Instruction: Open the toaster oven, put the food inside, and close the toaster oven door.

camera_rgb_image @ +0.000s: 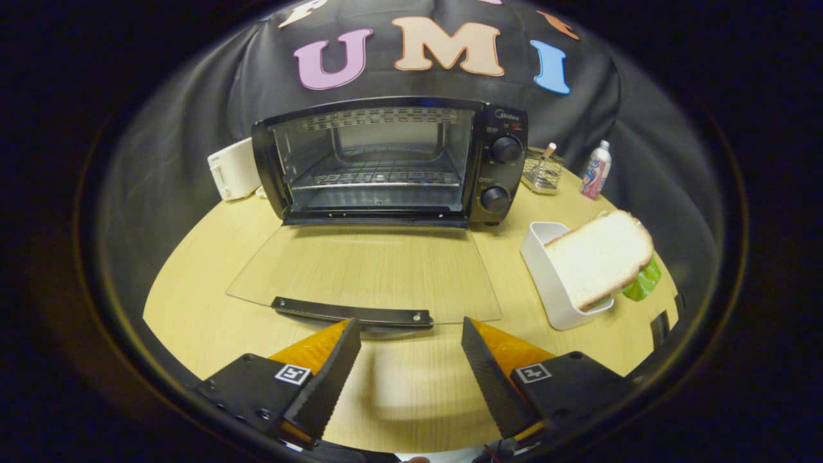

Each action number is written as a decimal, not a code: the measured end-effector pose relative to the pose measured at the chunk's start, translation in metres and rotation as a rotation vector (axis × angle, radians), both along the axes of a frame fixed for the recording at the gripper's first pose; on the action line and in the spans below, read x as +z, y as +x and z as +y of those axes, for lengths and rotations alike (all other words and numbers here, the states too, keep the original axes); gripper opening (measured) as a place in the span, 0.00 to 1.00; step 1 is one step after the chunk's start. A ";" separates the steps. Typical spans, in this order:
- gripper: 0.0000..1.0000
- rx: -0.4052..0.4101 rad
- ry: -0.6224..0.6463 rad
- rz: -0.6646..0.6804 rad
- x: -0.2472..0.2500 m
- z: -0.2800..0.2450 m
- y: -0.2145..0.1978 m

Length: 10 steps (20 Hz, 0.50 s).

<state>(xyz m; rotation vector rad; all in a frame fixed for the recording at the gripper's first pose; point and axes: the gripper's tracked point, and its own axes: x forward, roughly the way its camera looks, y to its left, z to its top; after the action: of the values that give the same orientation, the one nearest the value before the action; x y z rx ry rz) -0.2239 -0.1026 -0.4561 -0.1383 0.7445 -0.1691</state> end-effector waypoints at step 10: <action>0.99 -0.227 -0.031 -0.240 0.096 -0.103 0.002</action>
<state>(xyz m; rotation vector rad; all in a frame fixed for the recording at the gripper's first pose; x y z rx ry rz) -0.2215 -0.2057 -0.3601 -0.0608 0.5166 -0.4067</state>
